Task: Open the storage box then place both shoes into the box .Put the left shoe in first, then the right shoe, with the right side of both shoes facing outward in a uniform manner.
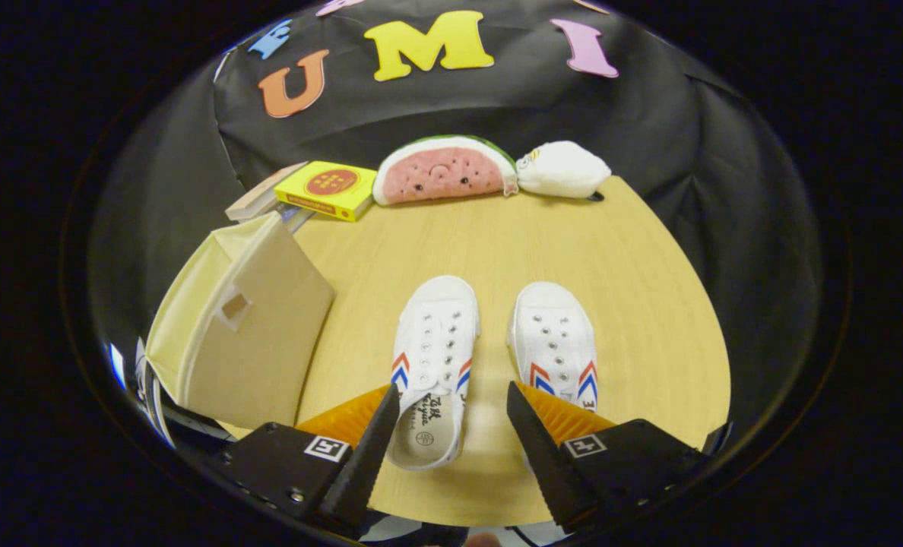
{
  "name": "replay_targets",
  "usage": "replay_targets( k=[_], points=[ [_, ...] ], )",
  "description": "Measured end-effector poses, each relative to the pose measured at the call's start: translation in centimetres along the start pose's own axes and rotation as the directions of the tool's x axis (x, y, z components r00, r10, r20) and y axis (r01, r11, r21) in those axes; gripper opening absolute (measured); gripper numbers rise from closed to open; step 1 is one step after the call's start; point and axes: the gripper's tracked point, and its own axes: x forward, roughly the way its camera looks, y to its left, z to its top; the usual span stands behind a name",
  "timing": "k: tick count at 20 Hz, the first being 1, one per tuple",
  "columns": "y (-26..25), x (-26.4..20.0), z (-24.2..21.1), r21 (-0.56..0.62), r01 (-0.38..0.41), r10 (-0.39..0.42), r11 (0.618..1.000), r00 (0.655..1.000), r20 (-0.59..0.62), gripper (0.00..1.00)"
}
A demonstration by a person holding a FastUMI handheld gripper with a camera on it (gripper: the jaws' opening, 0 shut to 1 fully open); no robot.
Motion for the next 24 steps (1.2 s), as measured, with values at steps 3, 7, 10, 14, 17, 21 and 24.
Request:
replay_targets(
  k=[3,7,10,14,17,21,24],
  points=[
    [0.0,2.8,-0.5,0.031,-0.032,0.033,0.999,0.998,-0.062,0.86],
    [-0.9,4.9,-0.9,0.05,-0.024,0.029,0.998,0.993,-0.118,0.73],
    [-1.1,6.1,-0.9,0.08,-0.038,0.05,0.996,0.987,-0.156,0.73],
    [-0.1,6.8,-0.8,0.104,-0.098,0.116,0.99,0.975,-0.19,0.51],
    [0.5,6.6,-0.8,0.125,-0.122,0.146,0.985,0.967,-0.207,0.14],
    [1.1,6.3,-0.9,0.216,-0.139,0.185,0.966,0.961,-0.208,0.0],
    [1.8,5.1,-0.7,0.239,-0.121,0.169,0.964,0.966,-0.194,0.0]
  ],
)
